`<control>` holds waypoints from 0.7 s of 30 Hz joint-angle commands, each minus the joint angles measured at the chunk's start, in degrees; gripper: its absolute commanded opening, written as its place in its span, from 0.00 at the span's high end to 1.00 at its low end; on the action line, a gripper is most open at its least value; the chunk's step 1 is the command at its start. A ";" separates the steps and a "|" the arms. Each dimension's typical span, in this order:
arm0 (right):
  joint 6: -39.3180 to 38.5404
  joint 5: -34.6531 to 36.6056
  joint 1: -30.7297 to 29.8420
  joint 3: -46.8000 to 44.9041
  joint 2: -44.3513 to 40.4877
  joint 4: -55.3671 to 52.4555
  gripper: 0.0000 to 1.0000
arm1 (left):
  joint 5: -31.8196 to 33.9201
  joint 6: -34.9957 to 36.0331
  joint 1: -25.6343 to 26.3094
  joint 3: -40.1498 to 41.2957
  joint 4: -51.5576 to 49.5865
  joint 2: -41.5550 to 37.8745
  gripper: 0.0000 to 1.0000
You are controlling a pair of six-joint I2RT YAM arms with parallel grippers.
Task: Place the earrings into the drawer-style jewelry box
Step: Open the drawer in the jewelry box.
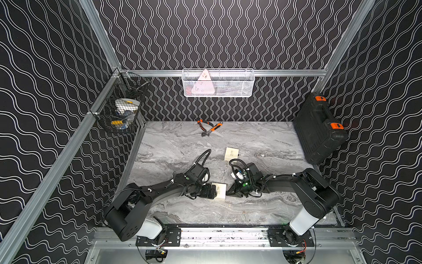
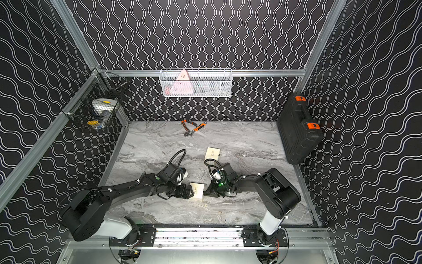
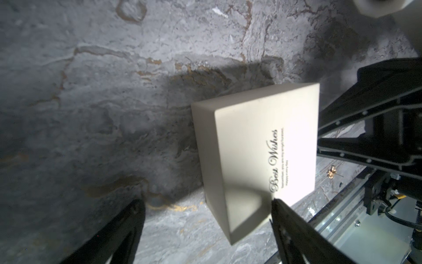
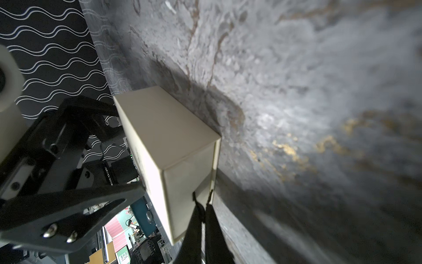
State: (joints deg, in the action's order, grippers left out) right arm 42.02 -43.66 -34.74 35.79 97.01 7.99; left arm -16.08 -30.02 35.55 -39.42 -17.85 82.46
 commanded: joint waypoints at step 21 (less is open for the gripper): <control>3.11 -1.51 1.59 -0.63 0.96 5.26 0.90 | 3.57 1.72 0.00 -0.37 -0.65 1.32 0.10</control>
State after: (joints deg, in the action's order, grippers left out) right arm 44.16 -44.34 -33.15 34.96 97.76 11.03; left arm -15.11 -29.82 35.55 -40.05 -17.17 83.57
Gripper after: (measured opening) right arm 0.107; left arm 0.901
